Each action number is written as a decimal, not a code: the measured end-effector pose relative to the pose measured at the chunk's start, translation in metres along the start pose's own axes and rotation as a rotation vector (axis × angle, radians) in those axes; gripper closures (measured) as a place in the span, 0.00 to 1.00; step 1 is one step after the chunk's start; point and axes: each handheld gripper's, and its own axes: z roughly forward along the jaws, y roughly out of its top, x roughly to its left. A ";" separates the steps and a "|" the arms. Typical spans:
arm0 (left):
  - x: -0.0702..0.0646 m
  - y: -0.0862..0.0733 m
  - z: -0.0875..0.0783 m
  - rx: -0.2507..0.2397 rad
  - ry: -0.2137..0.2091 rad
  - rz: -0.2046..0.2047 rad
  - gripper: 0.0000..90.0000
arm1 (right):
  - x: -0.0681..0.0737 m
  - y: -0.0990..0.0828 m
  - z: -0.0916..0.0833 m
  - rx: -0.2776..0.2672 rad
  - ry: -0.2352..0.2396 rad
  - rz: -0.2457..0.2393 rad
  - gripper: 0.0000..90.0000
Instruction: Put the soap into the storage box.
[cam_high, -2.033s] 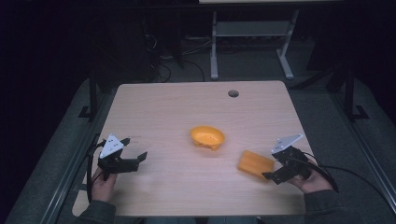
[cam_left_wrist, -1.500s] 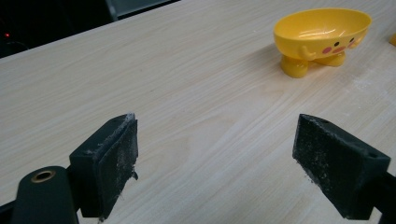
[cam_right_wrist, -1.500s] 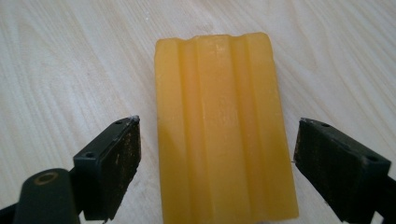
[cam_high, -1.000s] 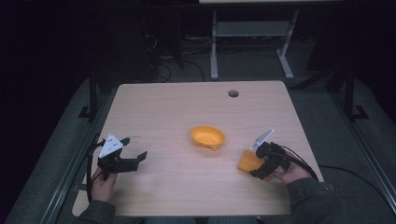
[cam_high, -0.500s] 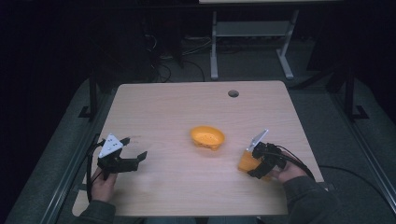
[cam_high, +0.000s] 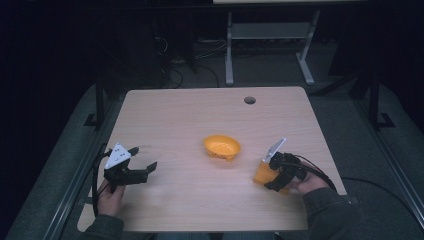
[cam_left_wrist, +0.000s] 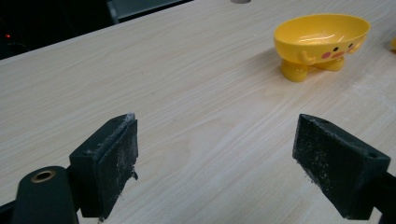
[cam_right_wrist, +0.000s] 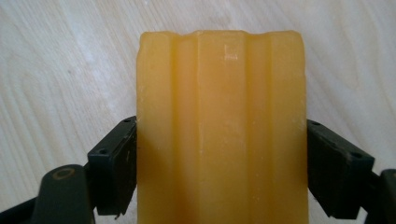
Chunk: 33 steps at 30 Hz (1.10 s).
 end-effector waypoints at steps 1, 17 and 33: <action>0.000 0.000 0.000 0.001 0.001 0.001 0.15 | 0.000 0.001 -0.001 -0.003 0.000 0.003 0.23; 0.001 0.000 -0.001 0.003 0.001 -0.002 0.15 | -0.006 0.021 -0.015 -0.030 0.001 -0.015 0.23; 0.001 0.000 -0.001 -0.002 0.003 -0.007 0.15 | -0.015 0.046 -0.025 -0.047 -0.001 -0.054 0.23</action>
